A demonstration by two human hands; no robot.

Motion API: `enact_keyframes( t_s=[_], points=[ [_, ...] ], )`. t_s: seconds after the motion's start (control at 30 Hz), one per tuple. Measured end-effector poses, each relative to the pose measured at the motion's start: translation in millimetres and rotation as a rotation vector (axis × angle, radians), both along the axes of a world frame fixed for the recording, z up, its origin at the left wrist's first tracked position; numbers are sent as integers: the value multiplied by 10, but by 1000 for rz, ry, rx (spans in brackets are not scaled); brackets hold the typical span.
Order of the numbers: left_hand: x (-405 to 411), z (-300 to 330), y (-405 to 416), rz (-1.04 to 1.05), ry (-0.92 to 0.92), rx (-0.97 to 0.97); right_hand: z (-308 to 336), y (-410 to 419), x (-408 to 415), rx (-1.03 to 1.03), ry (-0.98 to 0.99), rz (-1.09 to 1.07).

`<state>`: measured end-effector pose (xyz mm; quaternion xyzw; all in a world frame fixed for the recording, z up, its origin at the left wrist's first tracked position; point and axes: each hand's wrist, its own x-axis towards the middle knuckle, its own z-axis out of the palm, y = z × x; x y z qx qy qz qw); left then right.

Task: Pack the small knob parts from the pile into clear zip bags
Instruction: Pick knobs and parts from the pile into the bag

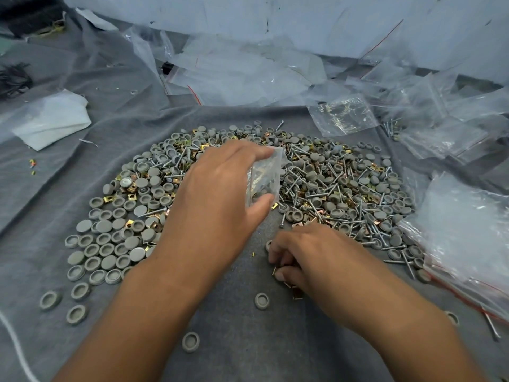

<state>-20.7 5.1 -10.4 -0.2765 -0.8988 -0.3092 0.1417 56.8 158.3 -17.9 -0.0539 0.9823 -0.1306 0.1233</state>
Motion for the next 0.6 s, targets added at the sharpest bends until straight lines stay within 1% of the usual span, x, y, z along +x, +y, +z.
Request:
enact_keyframes(
  t_s=[0.07, 0.17, 0.27, 0.3, 0.33, 0.37, 0.43, 0.47, 0.53, 0.6],
  points=[
    [-4, -4, -1, 0, 1, -1, 9, -7, 1, 15, 7, 24],
    [-2, -2, -3, 4, -5, 2, 4, 25, 3, -29, -8, 50],
    [-1, 7, -2, 3, -5, -8, 31, 121, -2, -200, -31, -11],
    [0, 9, -1, 2, -3, -11, 52, 155, -6, -271, 2, -61],
    [4, 12, 1, 1, -2, -13, 74, 179, -14, -354, 81, -116],
    [8, 15, 4, 1, 0, -14, 90, 194, -19, -451, 211, -173],
    [19, 20, 12, 3, 2, -22, 111, 192, -36, -619, 539, -243],
    [22, 19, 17, 2, 3, -25, 116, 168, -55, -643, 671, -239],
    [28, 10, 28, -10, 3, -26, 96, 89, -103, -581, 823, -199],
    [32, 1, 36, -21, -3, -28, 49, 20, -160, -485, 891, -161]
  ],
)
